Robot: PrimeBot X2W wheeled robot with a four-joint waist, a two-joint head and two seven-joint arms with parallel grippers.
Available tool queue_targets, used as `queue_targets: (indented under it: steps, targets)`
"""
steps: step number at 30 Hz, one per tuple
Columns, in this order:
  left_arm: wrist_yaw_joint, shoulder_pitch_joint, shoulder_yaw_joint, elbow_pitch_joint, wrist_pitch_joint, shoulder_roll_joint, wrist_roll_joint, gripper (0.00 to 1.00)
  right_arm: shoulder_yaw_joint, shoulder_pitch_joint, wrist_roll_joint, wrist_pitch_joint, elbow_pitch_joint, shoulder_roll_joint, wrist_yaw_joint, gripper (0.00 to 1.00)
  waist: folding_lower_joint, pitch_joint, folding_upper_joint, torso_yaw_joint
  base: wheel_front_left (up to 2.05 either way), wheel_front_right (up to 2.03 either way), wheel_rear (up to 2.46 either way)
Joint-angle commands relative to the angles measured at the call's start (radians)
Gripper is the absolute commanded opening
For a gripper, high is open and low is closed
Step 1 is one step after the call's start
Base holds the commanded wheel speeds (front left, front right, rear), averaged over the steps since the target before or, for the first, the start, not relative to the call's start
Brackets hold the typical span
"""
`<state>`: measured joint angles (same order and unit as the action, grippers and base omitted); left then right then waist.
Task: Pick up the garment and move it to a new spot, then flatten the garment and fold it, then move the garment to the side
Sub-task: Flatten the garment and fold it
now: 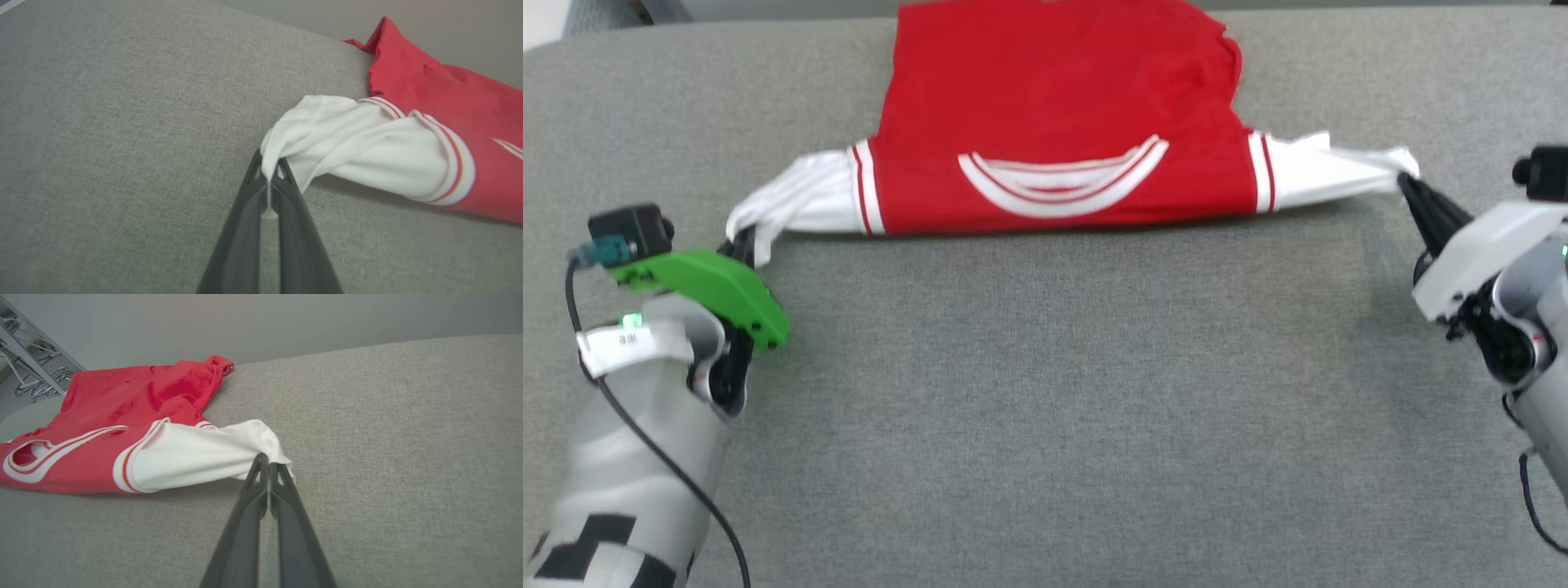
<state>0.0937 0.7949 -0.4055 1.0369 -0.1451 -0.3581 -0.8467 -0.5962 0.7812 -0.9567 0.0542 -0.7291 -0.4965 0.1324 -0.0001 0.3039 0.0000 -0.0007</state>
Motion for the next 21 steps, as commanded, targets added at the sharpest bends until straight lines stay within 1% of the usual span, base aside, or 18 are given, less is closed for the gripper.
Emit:
queue_targets:
  steps: [1,4,7,12,15,16,21]
  targets:
    - [0.001,-0.042,0.007,-0.013,-0.010,-0.021,-0.006,0.00,0.006,-0.039,-0.012,0.011,0.009,-0.012,-0.002,0.00,0.0001,-0.062,0.0000,0.003,0.00,0.00,0.00]
    - [-0.001,-0.116,0.007,-0.048,-0.012,-0.033,-0.013,0.00,0.016,-0.109,-0.021,0.024,0.034,-0.017,-0.002,0.00,0.0001,-0.098,0.0000,0.002,0.00,0.00,0.00]
    - [-0.016,-0.193,0.008,-0.103,-0.013,-0.053,-0.018,0.00,0.031,-0.179,-0.020,0.032,0.062,-0.026,-0.002,0.00,0.0001,-0.132,0.0000,0.000,0.00,0.00,0.00]
    - [-0.061,-0.330,0.013,-0.224,-0.012,-0.081,-0.028,0.00,0.066,-0.289,-0.006,0.032,0.098,-0.032,-0.002,0.00,0.0001,-0.186,0.0000,-0.001,0.00,0.00,0.00]
    - [-0.101,-0.427,0.022,-0.324,-0.003,-0.105,-0.039,0.00,0.104,-0.366,0.003,0.027,0.124,-0.030,-0.002,0.00,0.0001,-0.210,0.0000,0.002,0.00,0.00,0.00]
    - [-0.152,-0.529,0.030,-0.440,0.012,-0.126,-0.051,0.00,0.147,-0.447,0.022,0.019,0.156,-0.025,-0.002,0.00,0.0001,-0.232,0.0000,0.005,0.00,0.00,0.00]
    - [-0.235,-0.703,0.049,-0.619,0.036,-0.155,-0.078,0.00,0.238,-0.591,0.058,-0.002,0.203,0.004,-0.002,0.00,0.0001,-0.269,0.0000,0.010,0.00,0.00,0.00]
